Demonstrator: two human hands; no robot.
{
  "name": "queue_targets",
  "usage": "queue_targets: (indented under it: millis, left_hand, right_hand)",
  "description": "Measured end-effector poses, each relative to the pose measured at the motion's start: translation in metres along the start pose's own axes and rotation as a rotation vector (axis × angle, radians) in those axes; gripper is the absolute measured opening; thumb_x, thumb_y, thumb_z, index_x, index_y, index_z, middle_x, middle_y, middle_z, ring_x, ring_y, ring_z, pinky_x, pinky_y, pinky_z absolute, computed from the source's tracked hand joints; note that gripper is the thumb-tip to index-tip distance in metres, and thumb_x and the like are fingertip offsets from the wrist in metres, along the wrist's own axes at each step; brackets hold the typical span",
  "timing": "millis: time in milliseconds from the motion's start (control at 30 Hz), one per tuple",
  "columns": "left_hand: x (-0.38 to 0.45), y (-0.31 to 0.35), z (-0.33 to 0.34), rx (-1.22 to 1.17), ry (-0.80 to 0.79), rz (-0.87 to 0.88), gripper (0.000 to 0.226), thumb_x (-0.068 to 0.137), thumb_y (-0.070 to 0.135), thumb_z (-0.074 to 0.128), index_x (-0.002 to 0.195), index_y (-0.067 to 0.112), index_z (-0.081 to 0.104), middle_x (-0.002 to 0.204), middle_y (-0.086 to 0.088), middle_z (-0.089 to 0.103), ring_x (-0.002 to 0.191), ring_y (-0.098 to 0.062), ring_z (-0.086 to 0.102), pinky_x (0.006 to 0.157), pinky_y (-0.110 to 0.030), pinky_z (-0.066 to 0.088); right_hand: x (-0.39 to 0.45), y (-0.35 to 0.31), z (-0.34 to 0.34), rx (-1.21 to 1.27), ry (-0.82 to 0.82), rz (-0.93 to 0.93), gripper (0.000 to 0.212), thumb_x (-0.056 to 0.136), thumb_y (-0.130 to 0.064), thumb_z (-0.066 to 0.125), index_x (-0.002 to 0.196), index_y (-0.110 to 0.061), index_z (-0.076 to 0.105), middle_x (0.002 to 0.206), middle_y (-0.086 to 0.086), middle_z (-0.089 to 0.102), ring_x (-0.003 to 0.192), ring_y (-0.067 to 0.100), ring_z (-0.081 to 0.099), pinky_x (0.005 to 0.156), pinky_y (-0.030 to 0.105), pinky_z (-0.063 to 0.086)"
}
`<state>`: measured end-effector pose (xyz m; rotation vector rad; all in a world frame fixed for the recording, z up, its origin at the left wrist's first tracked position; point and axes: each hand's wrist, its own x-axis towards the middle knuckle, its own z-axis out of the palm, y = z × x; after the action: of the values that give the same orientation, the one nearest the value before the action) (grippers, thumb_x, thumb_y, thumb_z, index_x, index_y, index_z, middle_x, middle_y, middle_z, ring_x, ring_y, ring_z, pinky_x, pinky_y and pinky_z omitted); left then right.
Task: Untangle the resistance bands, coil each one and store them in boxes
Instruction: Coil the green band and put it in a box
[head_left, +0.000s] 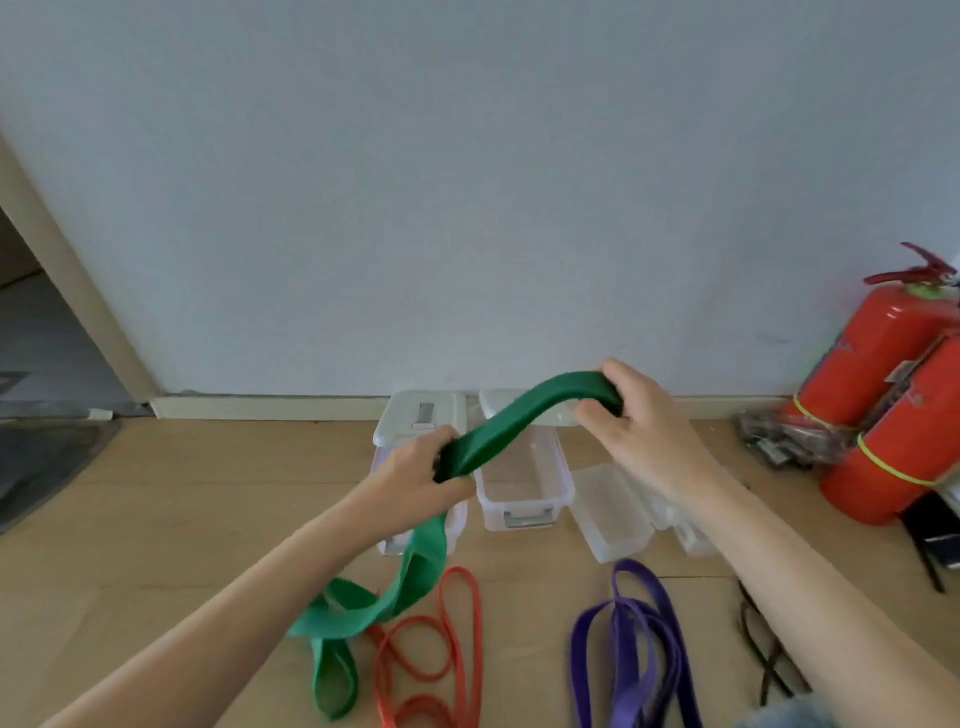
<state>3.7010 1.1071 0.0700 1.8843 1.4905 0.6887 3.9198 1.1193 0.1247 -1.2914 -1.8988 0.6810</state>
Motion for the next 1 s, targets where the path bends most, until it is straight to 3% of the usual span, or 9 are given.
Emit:
queue_targets:
  millis: [100,133,200,267,367,500,800,900,1000]
  left_hand:
    - [0.002,0.008,-0.021,0.113,0.005,0.091,0.011,0.080,0.019,0.061,0.078,0.021,0.050,0.065,0.005,0.048,0.054,-0.006,0.043,0.051,-0.013,0.035]
    - [-0.001,0.011,-0.017,0.207,-0.019,0.113,0.011,0.079,0.023,0.060,0.079,0.020,0.050,0.067,0.005,0.052,0.056,-0.006,0.047,0.051,-0.013,0.037]
    - [-0.005,0.015,0.000,0.403,-0.111,0.141,0.017,0.077,0.031,0.059,0.080,0.019,0.048,0.075,0.002,0.057,0.067,-0.014,0.055,0.060,-0.025,0.045]
    - [-0.005,0.019,0.017,0.446,-0.197,0.146,0.020,0.076,0.034,0.061,0.079,0.018,0.048,0.076,0.002,0.057,0.072,-0.018,0.056,0.063,-0.031,0.045]
    - [-0.003,0.025,0.027,0.273,-0.195,0.114,0.019,0.072,0.032,0.065,0.076,0.019,0.051,0.069,0.007,0.052,0.064,-0.010,0.050,0.056,-0.023,0.039]
    - [-0.009,0.019,0.030,0.180,-0.109,0.112,0.016,0.070,0.020,0.065,0.076,0.015,0.051,0.067,0.006,0.051,0.063,-0.012,0.049,0.052,-0.018,0.035]
    - [-0.038,-0.015,0.070,-0.019,0.104,-0.013,0.026,0.076,0.007,0.060,0.080,0.028,0.046,0.086,0.000,0.046,0.074,-0.016,0.049,0.067,-0.031,0.042]
    - [-0.030,-0.008,0.038,-0.073,0.185,-0.101,0.022,0.082,0.012,0.062,0.102,0.018,0.056,0.100,0.004,0.057,0.097,-0.013,0.053,0.082,-0.026,0.042]
    - [-0.030,0.018,-0.025,-0.218,0.208,0.037,0.015,0.080,0.018,0.066,0.093,0.023,0.060,0.088,0.013,0.065,0.090,-0.003,0.061,0.082,-0.018,0.046]
  right_hand:
    - [-0.005,0.019,-0.011,-0.566,-0.311,0.116,0.022,0.082,-0.025,0.063,0.098,-0.032,0.050,0.099,-0.006,0.045,0.095,0.011,0.046,0.076,0.020,0.038]
    - [-0.009,0.022,-0.008,-0.705,-0.436,0.175,0.044,0.080,-0.033,0.065,0.120,-0.030,0.046,0.117,-0.004,0.043,0.112,0.018,0.042,0.091,0.028,0.038]
    - [-0.017,0.019,0.005,-0.601,-0.556,0.204,0.096,0.068,-0.056,0.071,0.145,-0.031,0.020,0.146,-0.007,0.027,0.135,0.019,0.027,0.109,0.037,0.026]
    - [-0.020,0.010,0.020,-0.350,-0.584,0.165,0.111,0.054,-0.072,0.068,0.145,-0.037,0.015,0.151,-0.014,0.023,0.138,0.011,0.023,0.112,0.036,0.024]
    - [-0.022,0.012,0.038,-0.533,-0.599,0.043,0.073,0.067,-0.056,0.071,0.126,-0.022,0.045,0.126,-0.007,0.048,0.115,0.013,0.044,0.106,0.033,0.028]
    - [-0.029,0.013,0.046,-0.469,-0.454,0.015,0.018,0.077,-0.021,0.064,0.085,-0.016,0.050,0.078,-0.007,0.048,0.072,0.012,0.047,0.059,0.017,0.034]
    - [-0.030,-0.024,0.035,0.103,-0.350,0.058,0.024,0.065,-0.007,0.074,0.076,-0.020,0.057,0.069,-0.008,0.058,0.056,-0.003,0.050,0.054,0.013,0.042]
    - [-0.024,-0.031,0.020,0.513,-0.197,0.097,0.021,0.070,0.003,0.069,0.079,-0.013,0.059,0.068,-0.002,0.059,0.062,0.008,0.055,0.057,0.019,0.045]
    - [-0.016,-0.036,0.006,0.660,-0.047,-0.004,0.013,0.074,-0.001,0.067,0.078,-0.011,0.061,0.069,0.004,0.058,0.067,0.011,0.054,0.060,0.017,0.044]
